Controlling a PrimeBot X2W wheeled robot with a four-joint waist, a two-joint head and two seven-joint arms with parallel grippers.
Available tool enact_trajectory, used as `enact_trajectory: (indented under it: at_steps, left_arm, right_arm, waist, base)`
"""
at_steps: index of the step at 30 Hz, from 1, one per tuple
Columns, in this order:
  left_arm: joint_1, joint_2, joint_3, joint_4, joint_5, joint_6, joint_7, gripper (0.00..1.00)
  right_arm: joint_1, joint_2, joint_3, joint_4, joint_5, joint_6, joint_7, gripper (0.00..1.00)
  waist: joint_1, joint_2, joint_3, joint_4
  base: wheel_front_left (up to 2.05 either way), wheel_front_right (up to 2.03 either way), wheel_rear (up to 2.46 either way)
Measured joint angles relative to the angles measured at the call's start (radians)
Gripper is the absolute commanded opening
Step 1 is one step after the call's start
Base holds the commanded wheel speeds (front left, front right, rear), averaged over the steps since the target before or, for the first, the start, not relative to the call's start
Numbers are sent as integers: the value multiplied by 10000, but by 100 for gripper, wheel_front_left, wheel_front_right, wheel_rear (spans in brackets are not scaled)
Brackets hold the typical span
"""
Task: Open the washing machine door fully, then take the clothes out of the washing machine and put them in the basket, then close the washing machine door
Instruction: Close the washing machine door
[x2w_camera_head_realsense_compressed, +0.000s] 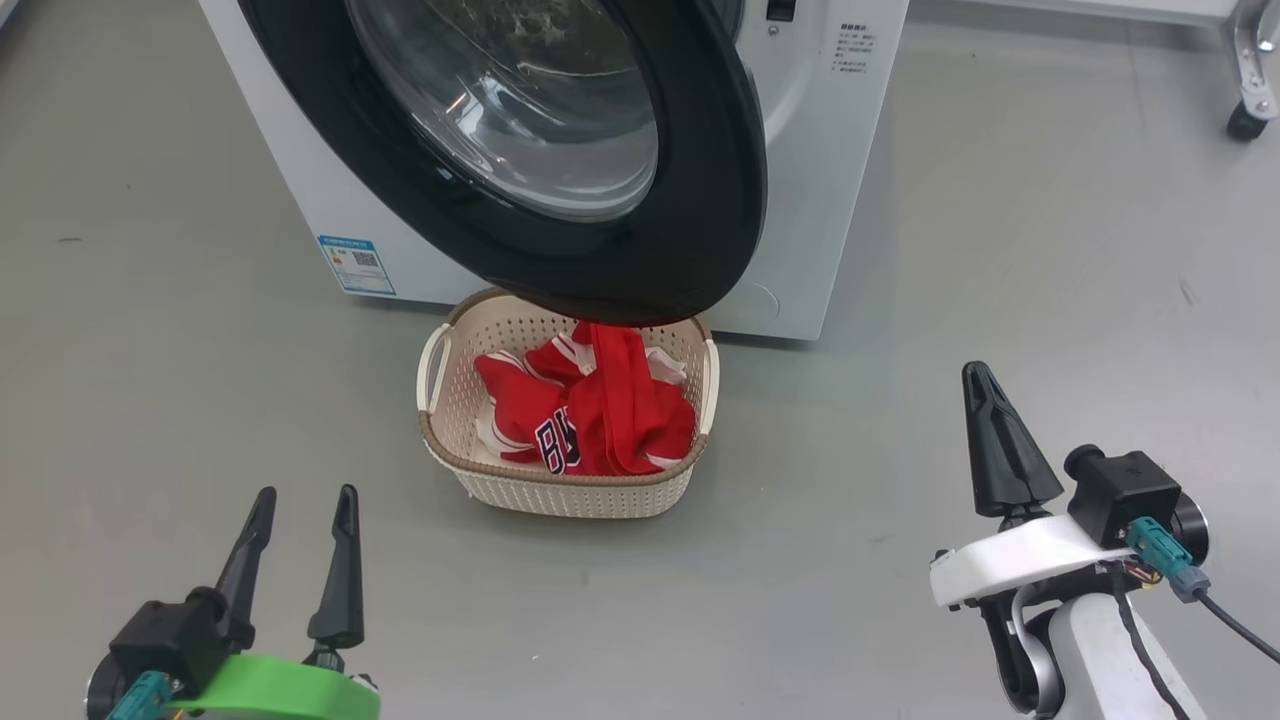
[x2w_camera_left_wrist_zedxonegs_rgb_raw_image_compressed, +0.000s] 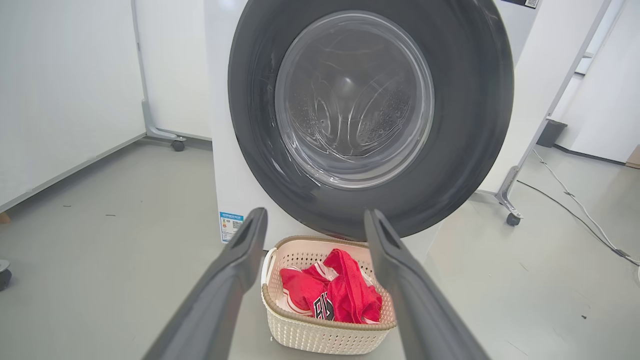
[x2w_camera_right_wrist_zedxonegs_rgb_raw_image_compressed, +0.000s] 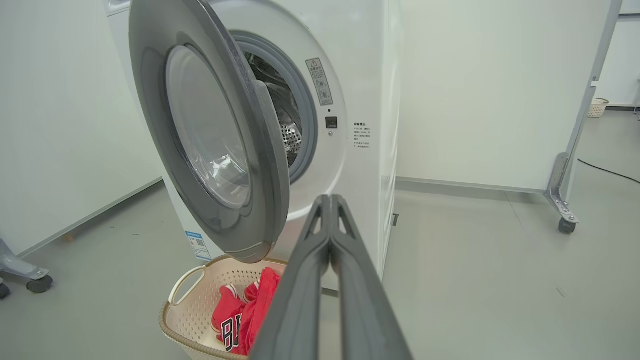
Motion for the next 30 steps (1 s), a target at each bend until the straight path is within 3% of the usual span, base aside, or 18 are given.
enact_trajectory:
  at_steps: [14, 30]
  left_arm:
    - [-102, -435, -531, -121, 176, -180, 2, 100]
    - [-1036, -886, -1490, -67, 334, -366, 0, 100]
  right_arm:
    - [-1616, -1011, 1770, -307, -1051, 153, 100, 0]
    - [-3984, -2320, 2466, -151, -1064, 153, 744, 0]
  waist:
    - [0, 0, 1026, 493]
    - [0, 0, 2478, 1639]
  base:
    - [0, 0, 0]
    - [0, 0, 0]
